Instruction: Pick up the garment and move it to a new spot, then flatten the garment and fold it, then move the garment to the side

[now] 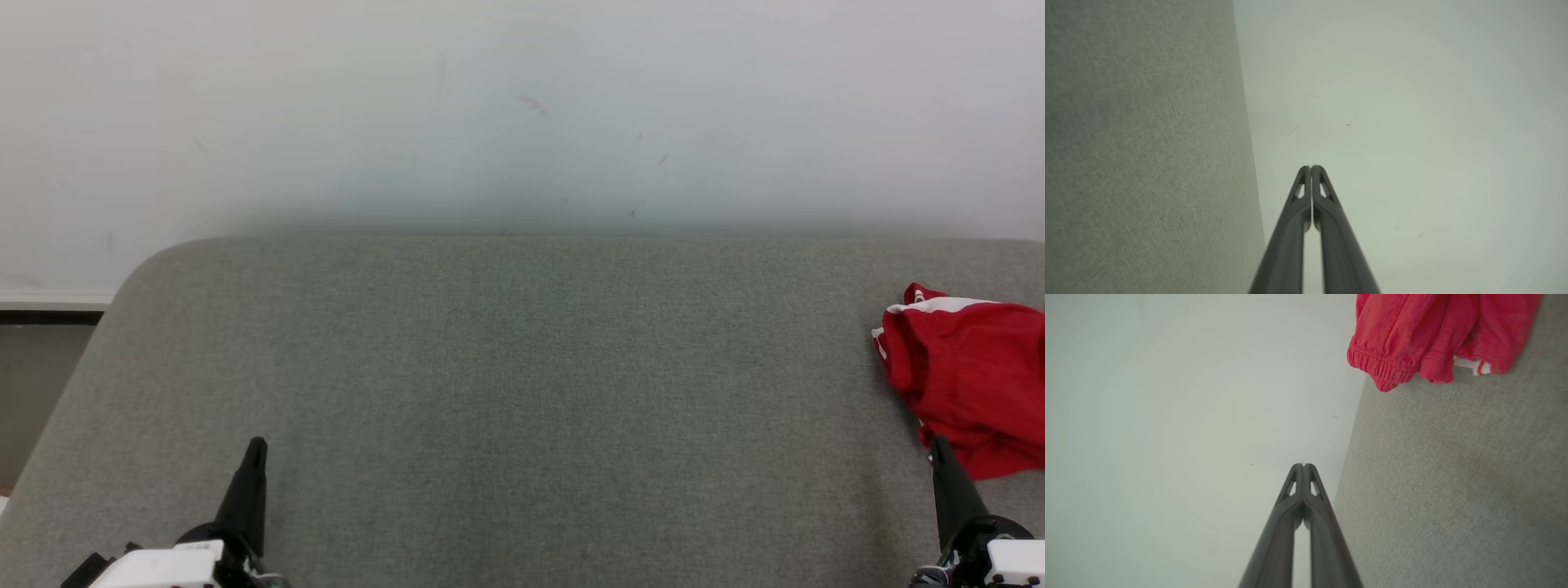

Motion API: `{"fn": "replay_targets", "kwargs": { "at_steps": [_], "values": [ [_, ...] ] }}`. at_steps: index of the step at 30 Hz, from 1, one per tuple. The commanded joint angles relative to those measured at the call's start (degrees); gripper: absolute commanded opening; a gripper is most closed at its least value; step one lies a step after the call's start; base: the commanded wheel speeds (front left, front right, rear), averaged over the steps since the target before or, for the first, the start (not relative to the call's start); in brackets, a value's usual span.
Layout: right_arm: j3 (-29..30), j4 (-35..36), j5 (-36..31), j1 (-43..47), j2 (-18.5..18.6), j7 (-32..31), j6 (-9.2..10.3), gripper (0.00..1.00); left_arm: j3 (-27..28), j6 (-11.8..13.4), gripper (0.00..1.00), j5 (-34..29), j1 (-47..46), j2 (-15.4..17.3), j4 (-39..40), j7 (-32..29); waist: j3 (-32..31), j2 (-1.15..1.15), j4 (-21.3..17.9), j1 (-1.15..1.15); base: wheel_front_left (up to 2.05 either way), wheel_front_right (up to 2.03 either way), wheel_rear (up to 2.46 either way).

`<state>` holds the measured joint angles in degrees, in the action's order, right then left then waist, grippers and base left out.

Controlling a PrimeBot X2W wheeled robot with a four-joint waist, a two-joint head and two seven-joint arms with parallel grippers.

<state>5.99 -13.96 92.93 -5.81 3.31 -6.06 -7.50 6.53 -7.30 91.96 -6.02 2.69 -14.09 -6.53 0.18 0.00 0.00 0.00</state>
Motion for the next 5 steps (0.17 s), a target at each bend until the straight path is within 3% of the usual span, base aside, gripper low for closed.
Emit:
{"fn": "replay_targets", "kwargs": {
  "at_steps": [1,5],
  "values": [
    [0.18,-0.14,-0.19,-0.7,-0.08,-0.28,0.02,0.0,0.1,-0.39,0.0,0.82,-0.44,0.36,0.02,-0.21,0.0,0.0,0.0,0.0,0.0,0.0,0.0],
    [0.21,-0.14,-0.23,-0.7,-0.11,-0.32,0.02,0.0,0.1,-0.39,0.0,0.83,-0.44,0.36,0.02,-0.21,0.0,0.0,0.0,0.0,0.0,0.0,0.0]
  ]
}}
